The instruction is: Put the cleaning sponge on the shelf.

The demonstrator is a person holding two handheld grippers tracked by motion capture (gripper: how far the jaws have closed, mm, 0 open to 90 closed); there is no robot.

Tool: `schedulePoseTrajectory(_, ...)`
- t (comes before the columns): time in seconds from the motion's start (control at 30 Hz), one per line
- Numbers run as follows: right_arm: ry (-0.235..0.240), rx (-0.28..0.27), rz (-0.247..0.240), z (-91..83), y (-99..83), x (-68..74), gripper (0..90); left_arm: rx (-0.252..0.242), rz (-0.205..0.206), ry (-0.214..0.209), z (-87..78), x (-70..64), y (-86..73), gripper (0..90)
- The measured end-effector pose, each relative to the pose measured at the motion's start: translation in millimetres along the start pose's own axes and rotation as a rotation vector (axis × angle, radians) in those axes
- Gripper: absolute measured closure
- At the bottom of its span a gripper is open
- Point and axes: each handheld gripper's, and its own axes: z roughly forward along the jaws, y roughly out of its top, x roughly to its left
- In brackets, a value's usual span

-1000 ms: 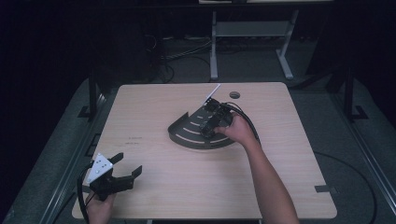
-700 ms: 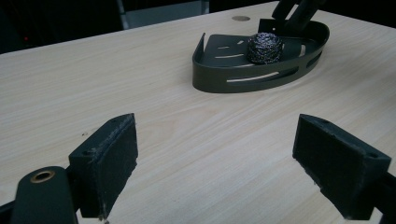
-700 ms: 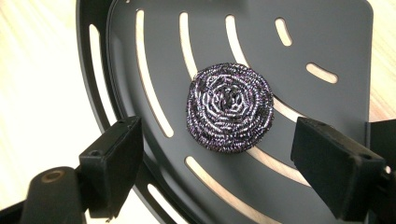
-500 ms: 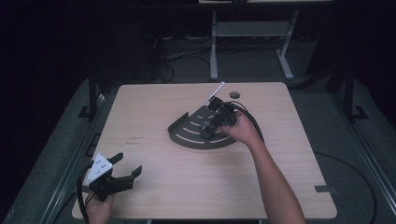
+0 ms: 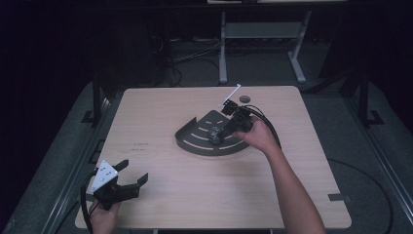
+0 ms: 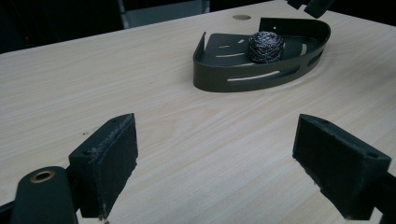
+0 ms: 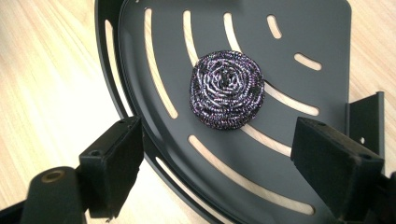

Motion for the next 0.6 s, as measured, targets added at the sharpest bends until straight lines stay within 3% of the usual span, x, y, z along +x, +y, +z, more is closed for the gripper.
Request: schedulePoseTrajectory(0.6,-0.004,-0.004,-0.011,-14.4,-13.1,2.9,16.7,0.003,0.003,-0.001,0.1,-0.1,0.0,13.3)
